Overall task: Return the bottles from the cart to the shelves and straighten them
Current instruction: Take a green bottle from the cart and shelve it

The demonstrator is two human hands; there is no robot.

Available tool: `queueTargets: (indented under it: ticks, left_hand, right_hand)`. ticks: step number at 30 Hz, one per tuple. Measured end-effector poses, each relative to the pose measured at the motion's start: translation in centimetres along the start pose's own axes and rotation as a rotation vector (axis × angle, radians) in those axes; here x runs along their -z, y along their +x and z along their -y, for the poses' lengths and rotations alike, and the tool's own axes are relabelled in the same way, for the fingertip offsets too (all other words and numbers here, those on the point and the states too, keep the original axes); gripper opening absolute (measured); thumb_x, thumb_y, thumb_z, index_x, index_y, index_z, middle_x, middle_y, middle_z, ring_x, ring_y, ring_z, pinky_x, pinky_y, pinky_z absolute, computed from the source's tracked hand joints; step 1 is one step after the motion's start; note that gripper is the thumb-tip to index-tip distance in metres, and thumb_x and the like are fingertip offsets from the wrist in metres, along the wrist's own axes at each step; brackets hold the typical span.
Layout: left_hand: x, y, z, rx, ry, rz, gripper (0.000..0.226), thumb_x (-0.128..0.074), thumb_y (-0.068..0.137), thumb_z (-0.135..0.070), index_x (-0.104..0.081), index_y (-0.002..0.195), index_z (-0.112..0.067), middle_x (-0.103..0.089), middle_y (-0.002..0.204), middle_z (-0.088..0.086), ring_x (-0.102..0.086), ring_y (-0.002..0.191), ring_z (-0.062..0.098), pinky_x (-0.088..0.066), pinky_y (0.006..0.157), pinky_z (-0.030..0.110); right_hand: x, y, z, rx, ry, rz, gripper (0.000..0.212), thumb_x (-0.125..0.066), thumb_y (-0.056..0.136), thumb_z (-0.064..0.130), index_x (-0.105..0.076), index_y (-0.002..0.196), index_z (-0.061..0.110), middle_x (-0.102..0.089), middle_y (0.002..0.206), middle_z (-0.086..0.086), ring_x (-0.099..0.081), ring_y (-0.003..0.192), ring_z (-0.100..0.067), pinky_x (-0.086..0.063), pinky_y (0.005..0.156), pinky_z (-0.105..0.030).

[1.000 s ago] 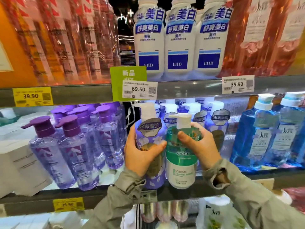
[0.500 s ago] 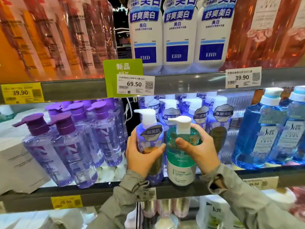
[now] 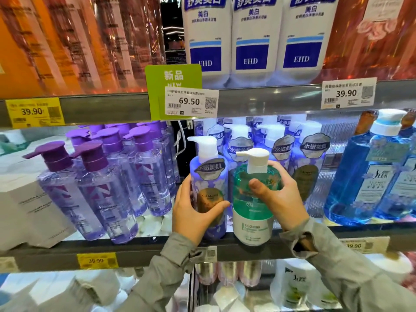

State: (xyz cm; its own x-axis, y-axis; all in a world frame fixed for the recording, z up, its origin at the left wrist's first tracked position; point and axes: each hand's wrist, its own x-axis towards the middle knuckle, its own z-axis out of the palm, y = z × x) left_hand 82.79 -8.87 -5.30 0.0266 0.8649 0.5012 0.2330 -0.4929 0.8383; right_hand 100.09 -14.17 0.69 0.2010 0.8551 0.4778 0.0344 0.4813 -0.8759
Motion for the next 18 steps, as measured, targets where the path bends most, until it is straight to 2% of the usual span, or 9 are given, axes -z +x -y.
queueTargets:
  ticks: [5, 13, 18]
  left_hand:
    - [-0.1, 0.8, 0.7, 0.020, 0.010, 0.000, 0.097, -0.079, 0.053, -0.063, -0.042, 0.136, -0.027, -0.058, 0.126, -0.003, -0.059, 0.112, 0.018, -0.052, 0.092, 0.042]
    - [-0.3, 2.7, 1.1, 0.060, 0.023, 0.035, 0.094, -0.079, 0.052, -0.063, -0.044, 0.133, -0.029, -0.059, 0.125, -0.006, -0.058, 0.112, 0.013, -0.051, 0.095, 0.040]
    - [-0.6, 3.8, 1.4, 0.111, 0.021, 0.041, 0.097, -0.086, 0.057, -0.048, -0.039, 0.139, -0.025, -0.055, 0.131, -0.005, -0.054, 0.117, 0.014, -0.046, 0.101, 0.041]
  right_hand:
    - [-0.6, 0.3, 0.0, -0.006, 0.037, -0.041, 0.084, -0.077, 0.037, 0.074, -0.057, 0.096, 0.018, -0.073, 0.080, 0.015, -0.068, 0.071, 0.001, -0.050, 0.060, -0.011]
    - [-0.5, 0.2, -0.2, -0.022, 0.061, -0.037, 0.083, -0.078, 0.038, 0.072, -0.056, 0.097, 0.019, -0.073, 0.082, 0.014, -0.069, 0.075, -0.001, -0.051, 0.062, -0.012]
    - [-0.5, 0.3, -0.5, -0.031, 0.057, -0.046, 0.083, -0.078, 0.038, 0.073, -0.057, 0.098, 0.019, -0.073, 0.083, 0.013, -0.069, 0.077, -0.002, -0.051, 0.063, -0.013]
